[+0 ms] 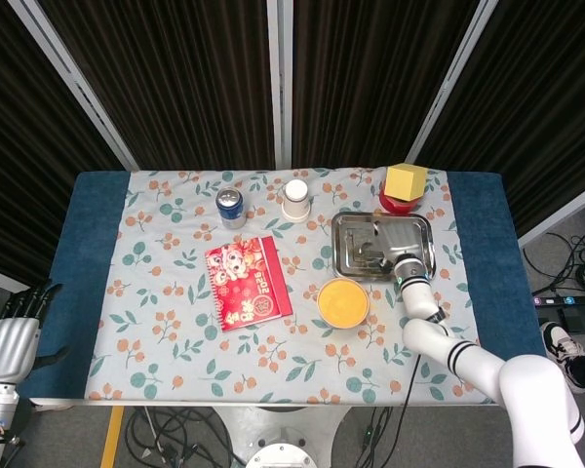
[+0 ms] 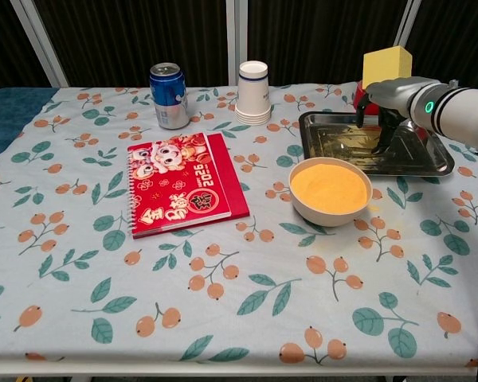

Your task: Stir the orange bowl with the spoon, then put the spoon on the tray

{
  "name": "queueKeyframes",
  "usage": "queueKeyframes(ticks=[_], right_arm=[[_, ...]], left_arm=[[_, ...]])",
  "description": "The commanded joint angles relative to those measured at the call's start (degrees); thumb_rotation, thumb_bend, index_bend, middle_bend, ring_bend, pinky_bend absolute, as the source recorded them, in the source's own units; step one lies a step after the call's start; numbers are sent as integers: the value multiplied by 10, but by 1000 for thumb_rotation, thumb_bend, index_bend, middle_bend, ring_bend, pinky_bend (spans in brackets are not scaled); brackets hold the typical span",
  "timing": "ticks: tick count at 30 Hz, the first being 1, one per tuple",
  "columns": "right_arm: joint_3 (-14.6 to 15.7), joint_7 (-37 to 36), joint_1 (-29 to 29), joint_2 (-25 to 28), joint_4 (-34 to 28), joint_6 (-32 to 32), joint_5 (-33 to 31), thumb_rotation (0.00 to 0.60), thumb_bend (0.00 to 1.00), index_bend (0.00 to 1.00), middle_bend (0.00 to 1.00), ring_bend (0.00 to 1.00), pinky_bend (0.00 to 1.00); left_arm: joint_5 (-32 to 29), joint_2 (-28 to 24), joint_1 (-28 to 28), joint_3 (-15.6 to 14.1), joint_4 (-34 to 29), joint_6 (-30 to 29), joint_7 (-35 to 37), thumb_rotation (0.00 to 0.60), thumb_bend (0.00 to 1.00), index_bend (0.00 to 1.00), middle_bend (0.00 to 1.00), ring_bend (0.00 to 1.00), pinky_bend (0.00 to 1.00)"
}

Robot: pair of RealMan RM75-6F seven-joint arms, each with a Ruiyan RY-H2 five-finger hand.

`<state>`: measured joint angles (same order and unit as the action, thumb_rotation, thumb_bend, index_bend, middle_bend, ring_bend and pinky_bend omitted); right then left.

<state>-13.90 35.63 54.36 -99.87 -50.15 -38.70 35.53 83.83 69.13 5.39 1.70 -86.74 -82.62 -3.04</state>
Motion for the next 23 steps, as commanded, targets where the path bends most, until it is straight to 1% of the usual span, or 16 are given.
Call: queueKeyframes(ticks=[1,3,4,5,7,8,9,10,12,14,16,17,19,23], right_arm=[[-5,-40,-37,68,-101,-49,34,600,91,258,942,912,1000],[-5,-74,-70,122,-185,-82,67,600,119,234,875,840,1000],[1,-98,-98,161,-244,-112,100,600,144,234,836,803,999],[8,-115,-121,189,-284,-141,133,600,176,233,779,750,981],[36,-161,-177,246,-354,-208,217,600,219,234,651,623,868],[48,-180,-200,265,-373,-235,247,600,227,235,578,543,770],[61,-199,-222,283,-389,-259,274,600,230,235,533,492,707],[79,-226,-248,304,-404,-284,308,600,232,235,467,414,615],[102,-262,-286,328,-417,-321,346,600,233,233,390,322,511],[128,-300,-324,343,-420,-363,392,600,233,195,267,156,329],[146,-332,-359,345,-411,-409,429,600,235,147,196,49,216],[152,-344,-372,342,-406,-426,441,600,244,132,180,26,193],[165,-361,-402,334,-399,-455,453,600,264,120,173,23,189],[179,-382,-436,326,-393,-485,476,600,272,117,172,23,185]], left_arm=[[0,0,0,0,0,0,0,600,87,151,161,132,143],[0,0,0,0,0,0,0,600,87,151,161,132,143],[0,0,0,0,0,0,0,600,87,151,161,132,143],[0,0,0,0,0,0,0,600,87,151,161,132,142],[0,0,0,0,0,0,0,600,87,151,161,132,142],[0,0,0,0,0,0,0,600,87,151,161,132,143],[0,0,0,0,0,0,0,600,87,151,161,131,143],[0,0,0,0,0,0,0,600,87,151,161,132,143],[0,0,0,0,0,0,0,600,87,151,161,132,143],[0,0,0,0,0,0,0,600,87,151,161,132,142],[0,0,0,0,0,0,0,600,86,151,161,132,142],[0,0,0,0,0,0,0,600,87,151,161,132,143],[0,0,0,0,0,0,0,600,86,151,161,132,143],[0,0,0,0,0,0,0,600,87,151,161,132,142]])
